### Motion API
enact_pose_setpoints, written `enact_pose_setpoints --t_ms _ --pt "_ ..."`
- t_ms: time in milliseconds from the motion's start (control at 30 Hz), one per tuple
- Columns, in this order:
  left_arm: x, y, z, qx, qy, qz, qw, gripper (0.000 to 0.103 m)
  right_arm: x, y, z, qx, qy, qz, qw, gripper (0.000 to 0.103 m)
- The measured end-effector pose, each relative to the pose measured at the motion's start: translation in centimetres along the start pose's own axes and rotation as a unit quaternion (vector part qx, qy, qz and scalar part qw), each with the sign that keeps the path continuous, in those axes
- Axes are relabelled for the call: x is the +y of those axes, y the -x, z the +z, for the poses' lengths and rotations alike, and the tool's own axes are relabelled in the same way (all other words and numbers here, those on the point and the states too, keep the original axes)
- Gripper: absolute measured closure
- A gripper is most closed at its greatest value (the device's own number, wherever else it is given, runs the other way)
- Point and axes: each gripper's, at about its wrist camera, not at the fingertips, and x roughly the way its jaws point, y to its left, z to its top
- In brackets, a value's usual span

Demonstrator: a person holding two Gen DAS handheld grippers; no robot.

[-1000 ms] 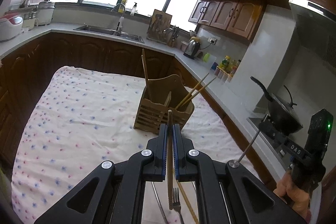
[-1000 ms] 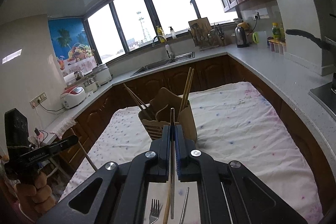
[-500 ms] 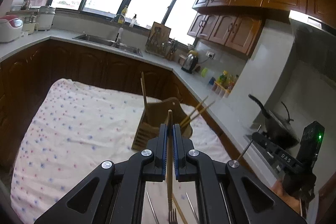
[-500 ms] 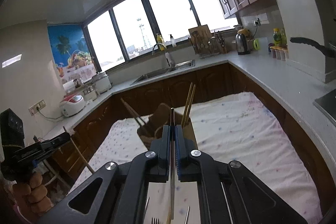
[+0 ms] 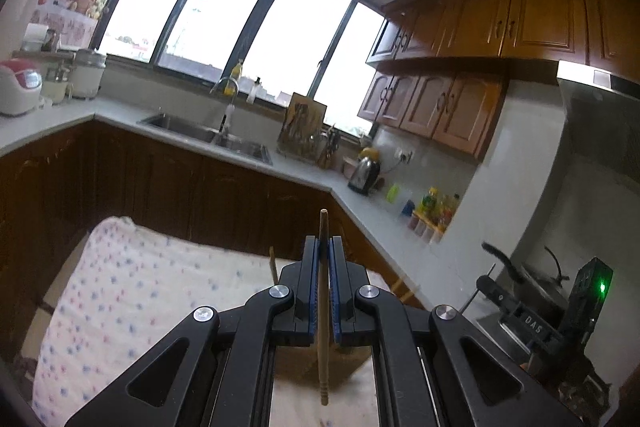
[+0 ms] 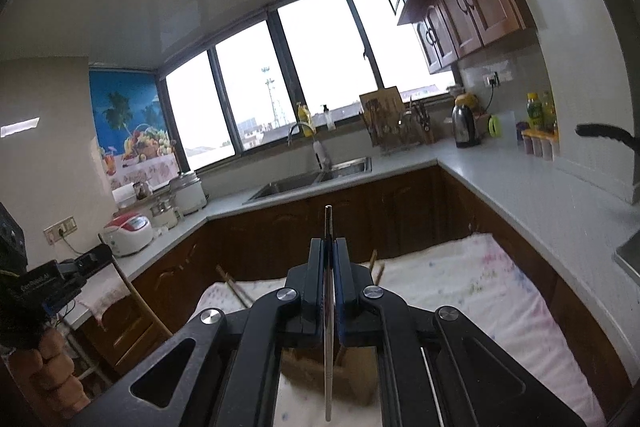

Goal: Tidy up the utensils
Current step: 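Lift both chopsticks and lower them into the wooden holder, then open both tools to release the chopsticks in the holder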

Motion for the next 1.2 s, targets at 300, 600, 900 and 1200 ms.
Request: enact_pose_setpoints --t_ms 300,600,900,1200 --pt "0.6 -5.4 0.8 -0.041 -0.023 0.010 0.9989 0.100 0.3 -4.1 1.4 -0.026 0.017 -0.012 0.999 0.099" --pt "2.3 -11.0 -3.8 -0.043 -0.005 0.027 0.9987 0.100 -0.7 -6.0 -1.9 -0.037 0.009 -0.028 0.999 0.099" --pt "3.8 -14.7 -7.9 -0.014 0.023 0.048 0.9985 0.100 -2.5 -7.3 -5.0 -0.006 -0.013 -0.040 0.999 0.098" --pt "3.2 -16.3 -7.9 0.025 0.019 0.056 0.9979 0.100 -2.5 -8.2 -6.9 0.039 -0.007 -0.039 0.998 0.098"
